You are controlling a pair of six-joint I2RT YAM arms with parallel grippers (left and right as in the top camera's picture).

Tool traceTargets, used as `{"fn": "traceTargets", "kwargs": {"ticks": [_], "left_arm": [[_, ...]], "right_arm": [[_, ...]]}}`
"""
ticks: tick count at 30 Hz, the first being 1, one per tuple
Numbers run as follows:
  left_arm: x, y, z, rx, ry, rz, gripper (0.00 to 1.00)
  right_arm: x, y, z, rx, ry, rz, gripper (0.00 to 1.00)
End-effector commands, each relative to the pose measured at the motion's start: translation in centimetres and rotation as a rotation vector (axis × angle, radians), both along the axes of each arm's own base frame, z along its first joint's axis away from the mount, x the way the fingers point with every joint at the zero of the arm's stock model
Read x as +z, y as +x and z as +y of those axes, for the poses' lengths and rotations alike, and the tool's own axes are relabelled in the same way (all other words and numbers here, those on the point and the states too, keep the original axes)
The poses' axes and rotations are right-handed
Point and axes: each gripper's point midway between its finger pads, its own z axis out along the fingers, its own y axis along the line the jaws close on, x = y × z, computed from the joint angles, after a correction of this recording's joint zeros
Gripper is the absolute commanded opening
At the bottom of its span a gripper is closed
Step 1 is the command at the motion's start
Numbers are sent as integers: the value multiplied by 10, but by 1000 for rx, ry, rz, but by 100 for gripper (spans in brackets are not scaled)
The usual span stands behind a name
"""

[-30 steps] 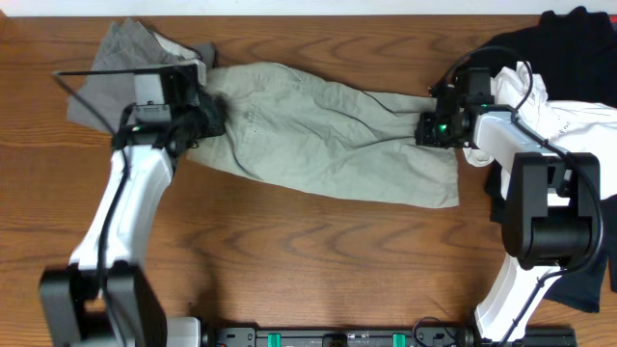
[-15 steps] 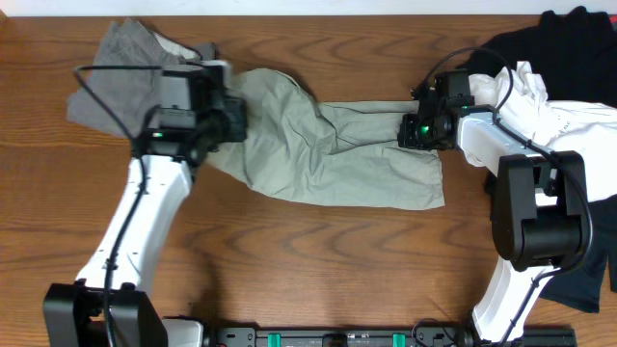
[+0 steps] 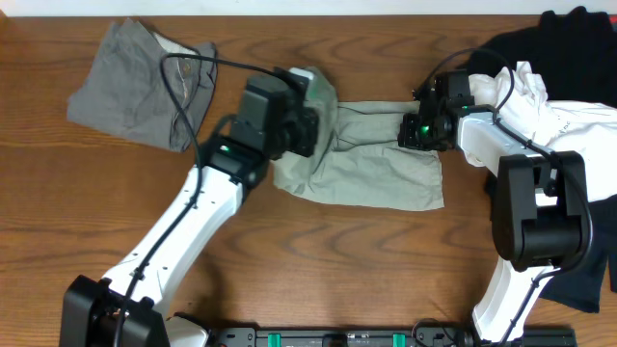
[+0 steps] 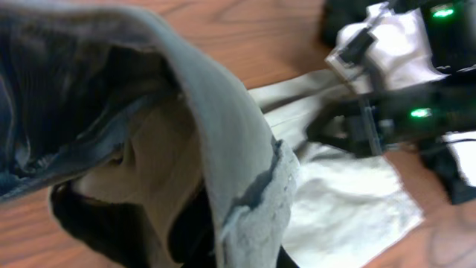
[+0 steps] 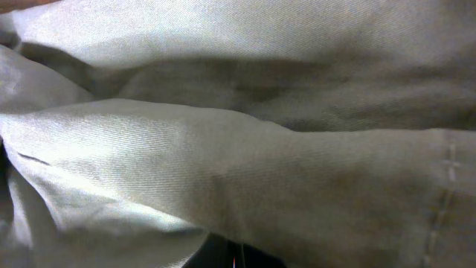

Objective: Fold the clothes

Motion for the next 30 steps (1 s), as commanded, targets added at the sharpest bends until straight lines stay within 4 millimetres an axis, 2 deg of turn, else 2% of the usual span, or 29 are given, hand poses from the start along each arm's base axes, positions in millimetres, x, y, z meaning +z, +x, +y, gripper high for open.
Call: {"fn": "traceTargets", "kwargs": {"ticks": [1, 9, 12, 19, 27, 28, 29, 30], "left_arm": [[8, -9, -22, -41, -38, -12, 6], [21, -31, -67, -149, -74, -60, 6], [21, -36, -76, -170, -78, -65, 6], [-4, -35, -92, -173, -83, -10, 6], [-25, -38, -121, -201, -107, 11, 6], [-26, -38, -123, -204, -107, 12, 14], [-28, -38, -123, -205, -105, 14, 27], [-28, -38, -123, -205, -106, 13, 51]], "right_arm": [[-28, -20, -5, -20, -56, 91, 1], [-28, -21, -5, -25, -55, 95, 1], [-29, -22, -5, -27, -55, 99, 1], [-29, -22, -5, -27, -55, 100, 1], [-29, -22, -5, -27, -55, 103, 1], [-29, -22, -5, -27, -55, 102, 1], [-29, -22, -5, -27, -55, 102, 1], [-29, -22, -5, -27, -55, 102, 1]]}}
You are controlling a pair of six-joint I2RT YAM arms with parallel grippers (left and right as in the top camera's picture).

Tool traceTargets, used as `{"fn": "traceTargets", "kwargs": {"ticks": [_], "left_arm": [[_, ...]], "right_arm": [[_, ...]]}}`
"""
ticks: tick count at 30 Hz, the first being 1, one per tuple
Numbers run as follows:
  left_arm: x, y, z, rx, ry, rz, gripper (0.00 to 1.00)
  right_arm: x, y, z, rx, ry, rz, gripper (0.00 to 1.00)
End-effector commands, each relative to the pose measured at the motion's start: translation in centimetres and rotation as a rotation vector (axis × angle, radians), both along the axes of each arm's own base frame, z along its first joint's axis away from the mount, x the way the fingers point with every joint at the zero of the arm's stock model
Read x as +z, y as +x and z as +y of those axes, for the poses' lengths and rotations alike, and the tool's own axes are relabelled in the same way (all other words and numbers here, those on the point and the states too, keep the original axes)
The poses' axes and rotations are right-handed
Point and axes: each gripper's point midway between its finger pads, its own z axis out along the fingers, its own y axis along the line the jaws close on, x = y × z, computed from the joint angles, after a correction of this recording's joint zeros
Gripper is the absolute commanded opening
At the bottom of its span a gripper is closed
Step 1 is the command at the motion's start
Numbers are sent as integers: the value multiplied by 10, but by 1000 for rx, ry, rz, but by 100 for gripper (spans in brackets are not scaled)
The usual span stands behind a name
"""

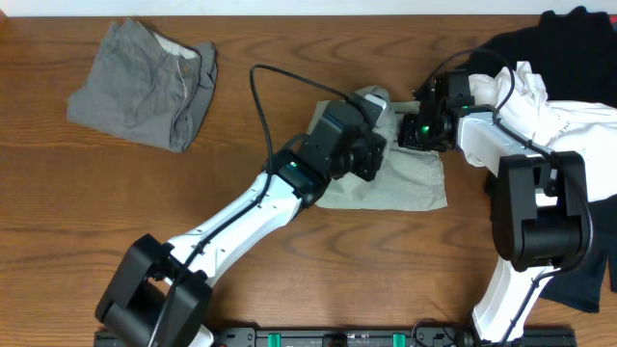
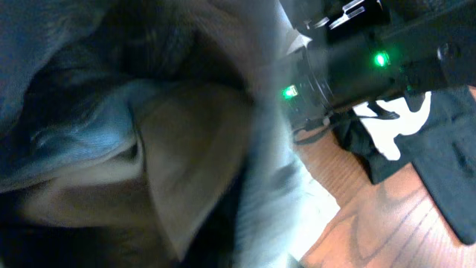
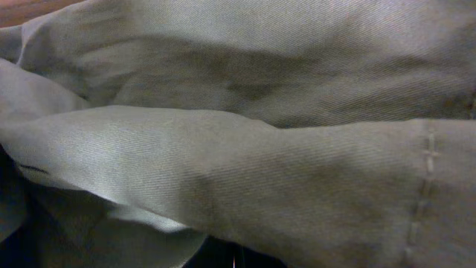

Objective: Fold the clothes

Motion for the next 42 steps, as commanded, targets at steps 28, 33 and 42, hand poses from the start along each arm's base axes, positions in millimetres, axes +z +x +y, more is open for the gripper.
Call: {"fn": "traceTargets", "kwargs": {"ticks": [28, 33, 42], "left_arm": [[17, 63, 164, 363, 47, 82, 98], [16, 70, 185, 413, 48, 90, 98], [12, 79, 220, 496, 54, 112, 98]], "right_arm": [[110, -23, -27, 115, 113, -134, 77], [141, -51, -30, 152, 60, -140, 80], [114, -91, -18, 255, -131, -21, 89]]}}
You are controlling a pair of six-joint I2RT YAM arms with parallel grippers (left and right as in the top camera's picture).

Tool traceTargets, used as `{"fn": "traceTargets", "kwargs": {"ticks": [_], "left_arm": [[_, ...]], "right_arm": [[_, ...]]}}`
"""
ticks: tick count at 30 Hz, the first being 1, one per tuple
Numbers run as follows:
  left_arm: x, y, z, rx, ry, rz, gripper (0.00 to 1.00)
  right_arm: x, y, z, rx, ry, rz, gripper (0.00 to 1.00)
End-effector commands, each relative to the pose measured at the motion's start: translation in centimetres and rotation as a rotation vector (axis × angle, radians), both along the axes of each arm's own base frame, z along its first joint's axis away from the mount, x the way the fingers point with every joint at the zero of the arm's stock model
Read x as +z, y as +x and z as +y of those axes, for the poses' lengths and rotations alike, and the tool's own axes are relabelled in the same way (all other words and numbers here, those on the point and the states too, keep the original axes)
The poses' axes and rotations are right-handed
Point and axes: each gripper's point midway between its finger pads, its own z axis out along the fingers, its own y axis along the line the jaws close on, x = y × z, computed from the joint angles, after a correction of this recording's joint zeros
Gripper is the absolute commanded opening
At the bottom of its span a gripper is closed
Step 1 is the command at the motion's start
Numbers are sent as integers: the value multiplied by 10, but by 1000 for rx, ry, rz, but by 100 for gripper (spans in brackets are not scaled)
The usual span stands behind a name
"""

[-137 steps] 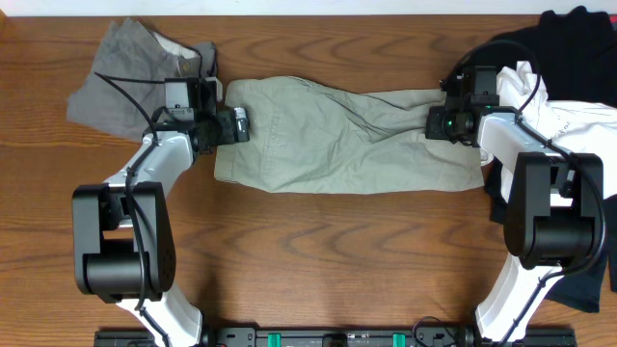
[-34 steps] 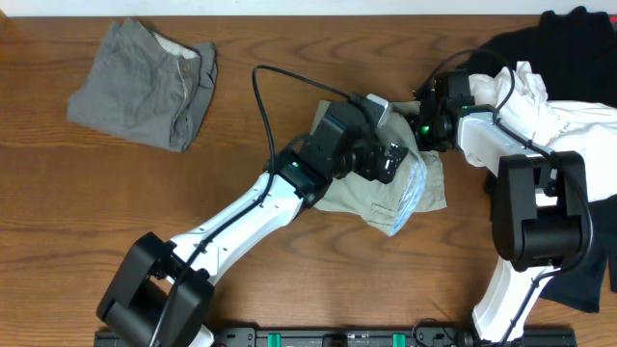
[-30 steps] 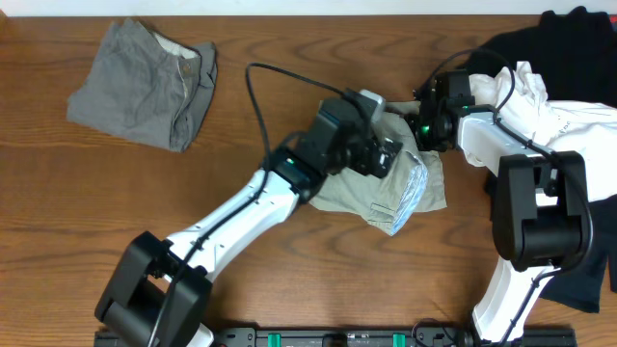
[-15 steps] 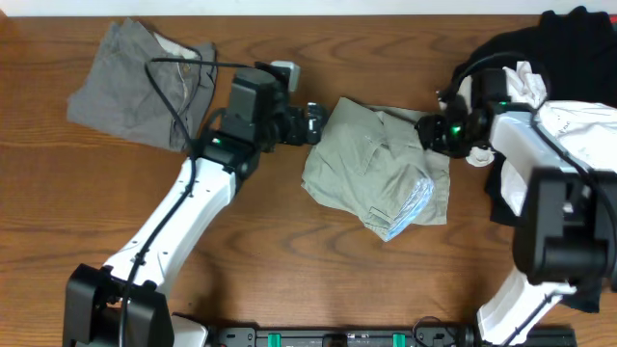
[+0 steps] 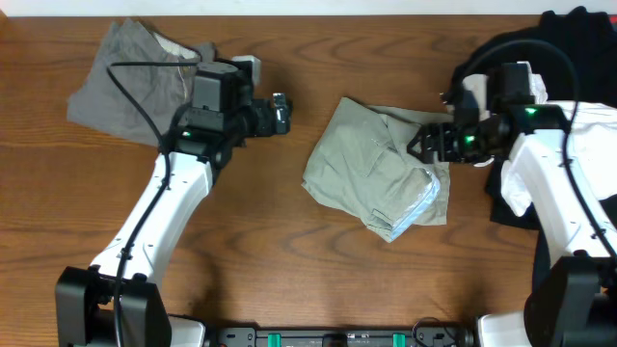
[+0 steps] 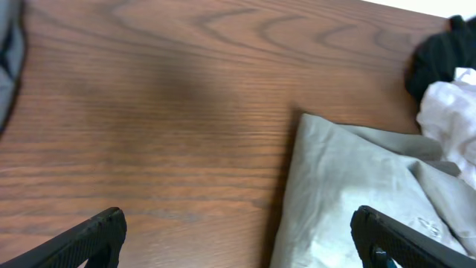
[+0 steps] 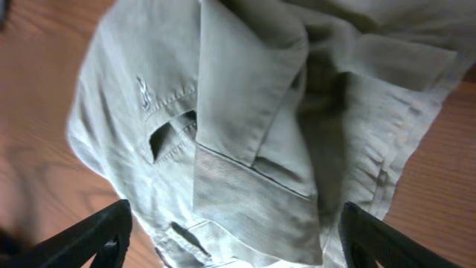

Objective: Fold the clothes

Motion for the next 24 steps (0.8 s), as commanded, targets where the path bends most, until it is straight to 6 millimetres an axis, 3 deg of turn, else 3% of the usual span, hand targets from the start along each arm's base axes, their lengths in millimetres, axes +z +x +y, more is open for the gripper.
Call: {"fn": "traceTargets", "kwargs": {"ticks": [1, 10, 12, 14, 17, 18, 21, 24], "left_arm": [[2, 1, 8, 5, 5, -3, 98], [-2, -2, 12, 11, 10, 19, 98], [-2, -2, 12, 11, 11, 22, 98], [-2, -3, 12, 11, 11, 24, 98], [-2, -3, 12, 11, 11, 23, 98], [-2, -2, 12, 12, 11, 23, 98], [-2, -3, 12, 11, 11, 23, 98], [-2, -2, 12, 3, 18, 18, 98]], "right_arm": [[-22, -9, -1, 55, -140, 11, 89], [-73, -11, -25, -50, -304, 3, 83], [-80, -10, -24, -52, -300, -14, 72], [-86, -10, -23, -62, -291, -25, 54], [-88, -10, -14, -46, -239, -35, 6], [-86, -8, -12, -43, -225, -39, 1], [-71, 3, -1, -31, -167, -82, 1], [-42, 23, 7, -22, -123, -151, 1]]}}
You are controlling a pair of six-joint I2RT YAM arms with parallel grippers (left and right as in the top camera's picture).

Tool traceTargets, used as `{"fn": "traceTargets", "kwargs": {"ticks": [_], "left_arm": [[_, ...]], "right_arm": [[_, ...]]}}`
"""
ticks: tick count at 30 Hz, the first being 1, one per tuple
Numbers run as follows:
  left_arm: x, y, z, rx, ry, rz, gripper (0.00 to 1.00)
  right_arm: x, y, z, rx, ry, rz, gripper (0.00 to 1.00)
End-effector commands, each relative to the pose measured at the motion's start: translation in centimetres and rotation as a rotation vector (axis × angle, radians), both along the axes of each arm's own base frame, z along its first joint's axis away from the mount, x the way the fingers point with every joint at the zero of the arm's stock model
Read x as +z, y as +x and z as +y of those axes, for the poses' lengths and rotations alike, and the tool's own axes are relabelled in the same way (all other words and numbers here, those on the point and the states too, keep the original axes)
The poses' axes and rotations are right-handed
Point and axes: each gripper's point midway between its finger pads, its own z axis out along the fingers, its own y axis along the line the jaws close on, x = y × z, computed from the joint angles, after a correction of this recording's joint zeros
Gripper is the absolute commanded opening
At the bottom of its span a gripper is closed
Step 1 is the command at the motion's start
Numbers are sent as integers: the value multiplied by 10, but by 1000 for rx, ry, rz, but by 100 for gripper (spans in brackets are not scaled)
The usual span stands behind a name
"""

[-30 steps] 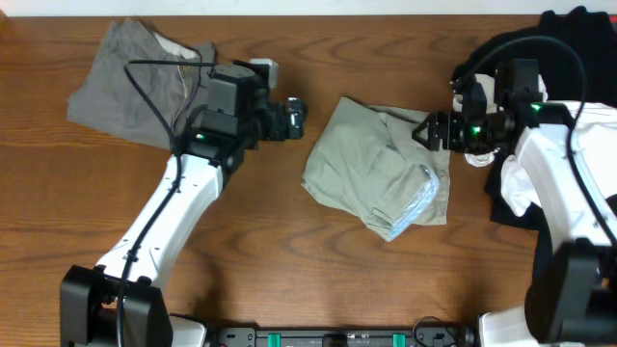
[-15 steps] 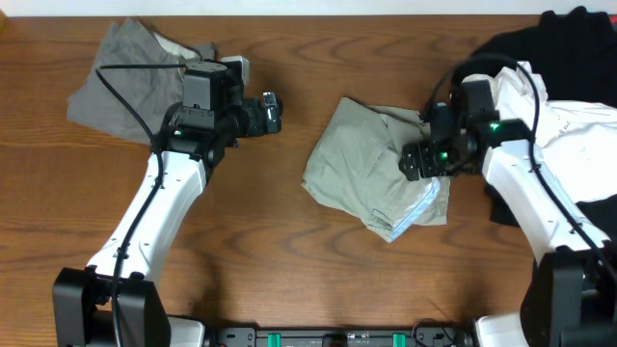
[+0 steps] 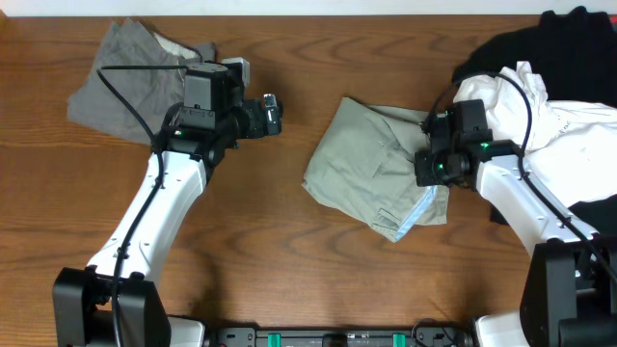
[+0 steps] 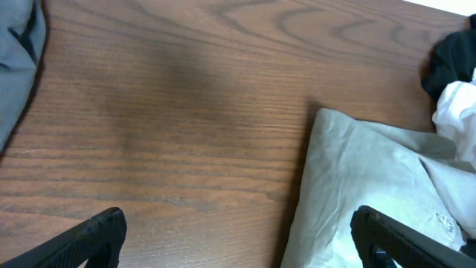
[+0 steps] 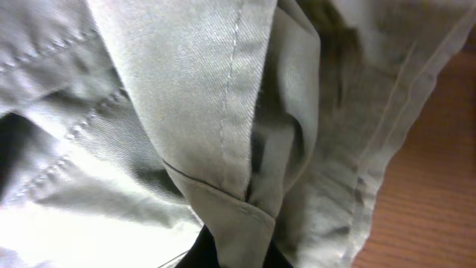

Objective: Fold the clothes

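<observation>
Pale green shorts [image 3: 366, 169] lie folded and rumpled at the table's middle, and their left edge shows in the left wrist view [image 4: 372, 186]. My right gripper [image 3: 430, 170] is down on their right edge. In its wrist view a thick fold of the green cloth [image 5: 223, 112] is pinched between the dark fingers at the bottom, so the right gripper [image 5: 236, 254] is shut on it. My left gripper [image 3: 271, 114] hangs open left of the shorts, over bare wood, with its fingertips [image 4: 100, 232] wide apart and nothing between them.
A folded grey garment [image 3: 135, 82] lies at the back left, under the left arm's elbow. A heap of black and white clothes [image 3: 549, 92] fills the right side behind the right arm. Brown wooden table [image 3: 289, 251].
My right gripper was open above the shorts' right side. Now it is lower, at their right edge, and shut on a fold of the cloth. The left gripper has barely shifted and stays open.
The shorts lay stretched out with each gripper holding one end. Then my left gripper had its end over by the right gripper, doubling the shorts. Later both grippers were open and apart, shorts folded in the middle. Now the right one grips a fold again.
</observation>
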Motion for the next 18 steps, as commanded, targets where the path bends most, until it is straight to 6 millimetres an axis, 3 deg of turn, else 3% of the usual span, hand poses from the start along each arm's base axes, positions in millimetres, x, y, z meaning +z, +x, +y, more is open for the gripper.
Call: {"fn": "traceTargets", "kwargs": {"ticks": [1, 3, 6, 9, 12, 18], "left_arm": [[4, 0, -1, -25, 12, -18, 98], [4, 0, 0, -25, 13, -18, 98], [4, 0, 0, -25, 13, -19, 98], [4, 0, -1, -26, 13, -18, 98], [4, 0, -1, -26, 13, -18, 98], [4, 0, 0, -34, 21, -19, 98]], "right_arm": [[44, 31, 17, 28, 85, -112, 1], [75, 52, 21, 35, 96, -188, 1], [99, 68, 22, 51, 95, -261, 1], [111, 82, 18, 39, 65, -329, 1], [102, 96, 12, 28, 26, -359, 1], [50, 123, 12, 22, 12, -324, 1]]}}
